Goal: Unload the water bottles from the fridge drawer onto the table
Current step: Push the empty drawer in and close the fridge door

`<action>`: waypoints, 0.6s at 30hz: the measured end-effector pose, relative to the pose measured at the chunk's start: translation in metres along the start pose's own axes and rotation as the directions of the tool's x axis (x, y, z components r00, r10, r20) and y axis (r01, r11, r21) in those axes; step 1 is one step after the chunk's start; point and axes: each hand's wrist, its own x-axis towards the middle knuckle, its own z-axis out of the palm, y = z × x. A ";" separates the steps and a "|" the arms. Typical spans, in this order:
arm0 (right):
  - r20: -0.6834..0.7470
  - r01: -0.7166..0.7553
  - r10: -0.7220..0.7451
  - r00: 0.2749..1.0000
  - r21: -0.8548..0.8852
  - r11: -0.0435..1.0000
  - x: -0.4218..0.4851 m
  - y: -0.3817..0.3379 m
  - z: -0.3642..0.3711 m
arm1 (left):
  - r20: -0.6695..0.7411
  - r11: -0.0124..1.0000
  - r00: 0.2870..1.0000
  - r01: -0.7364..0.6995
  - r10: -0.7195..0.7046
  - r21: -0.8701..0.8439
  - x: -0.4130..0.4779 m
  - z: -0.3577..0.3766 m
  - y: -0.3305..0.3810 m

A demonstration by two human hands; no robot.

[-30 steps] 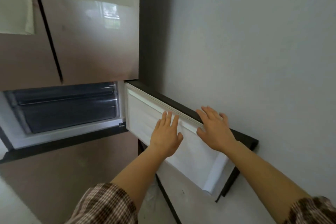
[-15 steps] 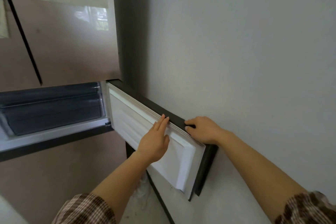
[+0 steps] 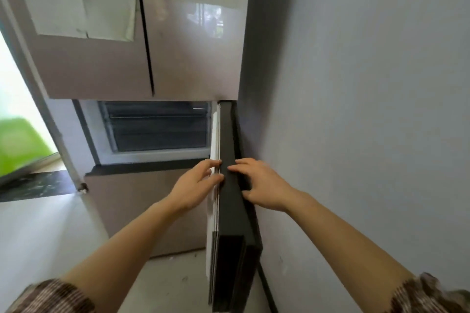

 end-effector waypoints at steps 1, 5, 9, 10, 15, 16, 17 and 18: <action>-0.020 0.024 -0.024 1.000 -0.031 0.999 0.010 -0.007 0.006 | 0.019 0.996 0.999 0.030 -0.029 -0.078 -0.003 -0.010 -0.006; -0.012 0.006 -0.003 1.000 0.214 0.977 0.050 -0.026 0.029 | 0.065 0.975 0.995 0.085 -0.074 -0.203 -0.017 -0.052 -0.023; -0.071 -0.039 0.061 0.996 0.280 0.959 0.092 -0.036 0.048 | 0.063 0.991 0.992 0.116 -0.112 -0.070 -0.016 -0.102 -0.036; -0.091 -0.022 0.045 0.995 0.242 0.970 0.105 -0.043 0.053 | 0.063 0.991 0.990 0.128 -0.125 -0.038 -0.013 -0.118 -0.042; -0.049 0.153 -0.154 0.987 -0.016 0.988 0.171 -0.089 0.075 | 0.056 0.981 0.980 0.194 -0.193 -0.011 0.009 -0.189 -0.081; -0.042 0.163 -0.165 0.985 -0.043 0.986 0.185 -0.097 0.081 | 0.049 0.983 0.982 0.185 -0.185 0.007 0.015 -0.203 -0.092; -0.049 0.158 -0.161 0.986 -0.060 0.986 0.197 -0.105 0.086 | 0.039 0.985 0.985 0.170 -0.171 0.019 0.019 -0.216 -0.101; -0.068 0.148 -0.152 0.986 -0.066 0.987 0.208 -0.113 0.092 | 0.020 0.987 0.987 0.157 -0.158 0.039 0.025 -0.230 -0.110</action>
